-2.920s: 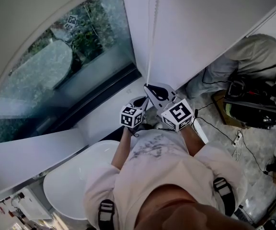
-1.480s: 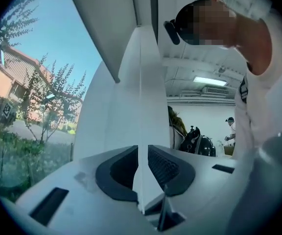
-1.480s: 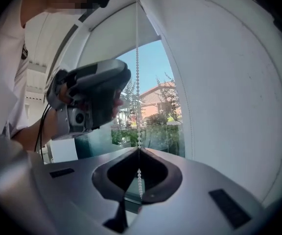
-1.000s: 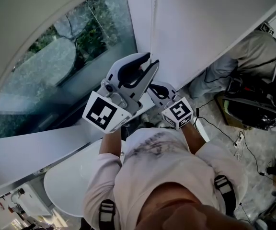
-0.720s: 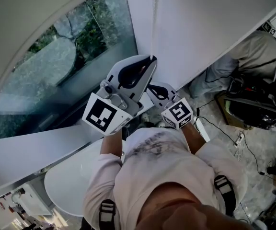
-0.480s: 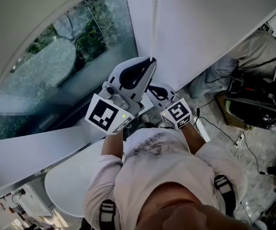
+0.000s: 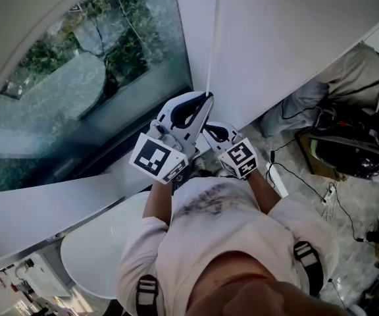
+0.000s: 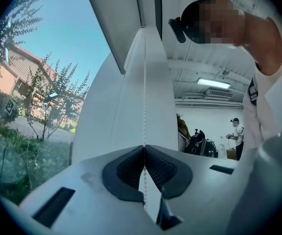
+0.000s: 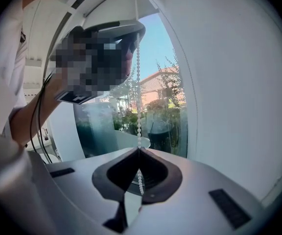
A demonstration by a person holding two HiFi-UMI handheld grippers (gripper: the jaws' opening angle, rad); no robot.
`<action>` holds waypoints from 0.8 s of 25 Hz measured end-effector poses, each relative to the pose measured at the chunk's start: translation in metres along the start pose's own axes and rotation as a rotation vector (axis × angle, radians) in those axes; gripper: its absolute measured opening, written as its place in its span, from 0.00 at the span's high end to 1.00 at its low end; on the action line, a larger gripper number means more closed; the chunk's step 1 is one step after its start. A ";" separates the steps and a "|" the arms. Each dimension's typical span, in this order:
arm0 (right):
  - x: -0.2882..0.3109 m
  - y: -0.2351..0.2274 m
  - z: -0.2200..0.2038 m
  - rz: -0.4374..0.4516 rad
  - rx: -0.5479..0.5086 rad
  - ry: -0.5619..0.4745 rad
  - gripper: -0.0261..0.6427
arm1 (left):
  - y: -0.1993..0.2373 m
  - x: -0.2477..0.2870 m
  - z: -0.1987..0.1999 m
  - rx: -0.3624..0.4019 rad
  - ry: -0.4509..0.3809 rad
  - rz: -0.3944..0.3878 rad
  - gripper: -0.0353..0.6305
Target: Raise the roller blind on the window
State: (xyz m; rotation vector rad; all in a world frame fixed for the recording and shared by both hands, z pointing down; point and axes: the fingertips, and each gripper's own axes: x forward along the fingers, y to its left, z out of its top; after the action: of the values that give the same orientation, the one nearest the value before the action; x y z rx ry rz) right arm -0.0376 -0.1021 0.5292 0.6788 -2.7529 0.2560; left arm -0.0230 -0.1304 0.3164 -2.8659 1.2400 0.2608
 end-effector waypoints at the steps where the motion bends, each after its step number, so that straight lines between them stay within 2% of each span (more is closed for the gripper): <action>1: 0.002 -0.001 -0.005 0.001 0.002 0.012 0.87 | 0.000 0.000 -0.006 -0.004 0.010 0.003 0.93; 13: 0.018 -0.008 -0.071 -0.011 0.059 0.161 0.87 | 0.009 -0.005 -0.075 -0.075 0.131 0.017 0.93; 20: 0.016 -0.008 -0.095 -0.014 0.066 0.220 0.87 | 0.001 -0.008 -0.096 -0.096 0.168 0.014 0.93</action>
State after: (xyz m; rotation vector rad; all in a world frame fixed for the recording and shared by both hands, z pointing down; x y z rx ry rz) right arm -0.0251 -0.0930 0.6246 0.6444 -2.5393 0.3958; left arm -0.0147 -0.1323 0.4125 -3.0166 1.3071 0.0832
